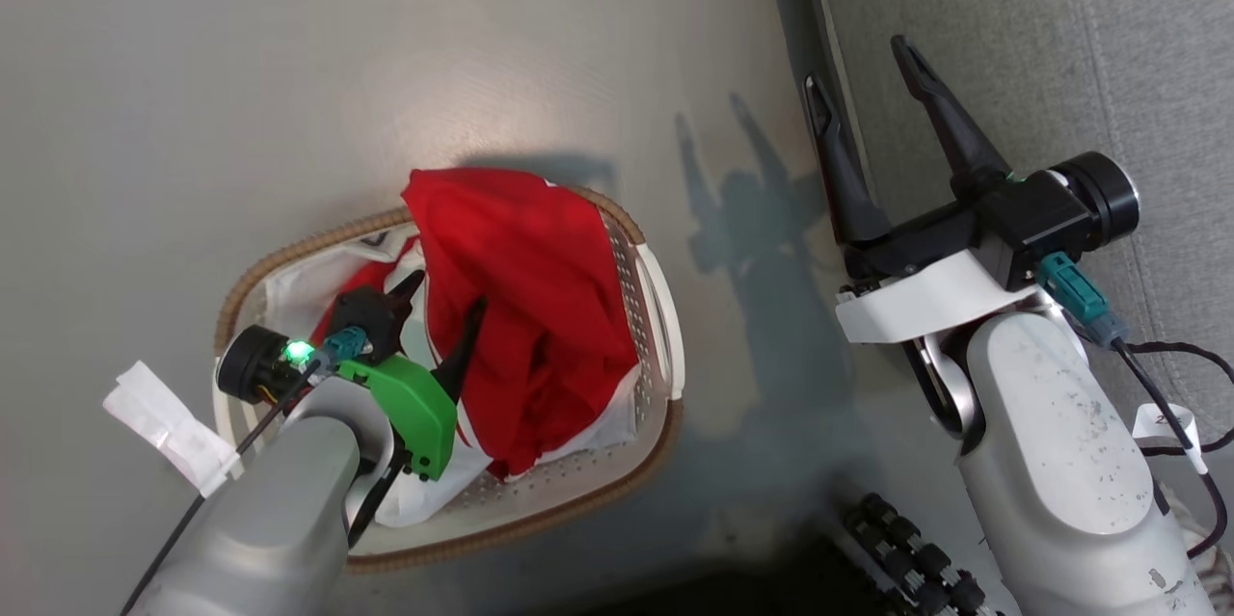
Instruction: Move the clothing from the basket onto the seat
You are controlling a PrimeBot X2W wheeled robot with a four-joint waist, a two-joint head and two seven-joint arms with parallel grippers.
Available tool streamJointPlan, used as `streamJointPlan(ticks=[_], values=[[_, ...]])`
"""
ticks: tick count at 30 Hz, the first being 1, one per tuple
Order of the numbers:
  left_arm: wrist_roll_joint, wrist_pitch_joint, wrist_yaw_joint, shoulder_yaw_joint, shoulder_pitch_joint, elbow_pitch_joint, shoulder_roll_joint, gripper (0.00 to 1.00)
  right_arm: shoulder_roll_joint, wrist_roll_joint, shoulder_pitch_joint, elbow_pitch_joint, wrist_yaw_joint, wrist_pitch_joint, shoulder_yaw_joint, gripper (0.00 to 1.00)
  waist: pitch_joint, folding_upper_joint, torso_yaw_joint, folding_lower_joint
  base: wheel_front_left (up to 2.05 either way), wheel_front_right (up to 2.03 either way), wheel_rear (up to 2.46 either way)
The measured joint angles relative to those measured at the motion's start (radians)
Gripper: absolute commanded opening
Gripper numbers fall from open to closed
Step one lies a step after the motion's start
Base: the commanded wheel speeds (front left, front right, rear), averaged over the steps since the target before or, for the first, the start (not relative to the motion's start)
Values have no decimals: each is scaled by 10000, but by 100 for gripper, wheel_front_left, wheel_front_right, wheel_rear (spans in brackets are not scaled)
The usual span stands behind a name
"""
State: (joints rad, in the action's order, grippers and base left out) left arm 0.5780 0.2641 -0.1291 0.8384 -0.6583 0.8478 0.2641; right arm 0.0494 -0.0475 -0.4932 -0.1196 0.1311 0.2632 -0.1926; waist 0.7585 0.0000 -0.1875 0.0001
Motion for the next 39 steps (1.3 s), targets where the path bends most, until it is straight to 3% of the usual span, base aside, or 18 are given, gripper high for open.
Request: streamJointPlan(ticks=[12,13,14,15,25,33,39], values=[[1175,2,-2,1193,-859,583,77,100,-2,-197,-82,161,0,0,2,100,1357,0,-445,0,0,0,0],[1312,2,-2,1290,-885,619,86,92,2,-224,-79,161,0,0,2,100,1402,0,-473,-1,0,0,0],[1313,2,-2,1461,-951,596,121,44,0,-234,-75,159,0,0,-8,100,1439,0,-501,0,0,0,0],[1333,2,-2,1530,-994,571,142,2,-4,-234,-76,157,0,0,-13,100,1464,0,-516,-1,0,0,0],[1666,0,-2,1682,-1005,278,311,0,-4,-268,-91,-326,0,0,-130,100,978,0,-498,-1,0,0,0],[1676,0,-2,1847,-496,-102,472,0,-10,-226,123,-771,0,2,-203,100,-141,0,-344,-1,0,0,0],[1542,0,-2,1398,164,-518,443,0,-13,-422,491,-1139,0,2,-253,100,-1209,0,-160,-1,0,0,0]])
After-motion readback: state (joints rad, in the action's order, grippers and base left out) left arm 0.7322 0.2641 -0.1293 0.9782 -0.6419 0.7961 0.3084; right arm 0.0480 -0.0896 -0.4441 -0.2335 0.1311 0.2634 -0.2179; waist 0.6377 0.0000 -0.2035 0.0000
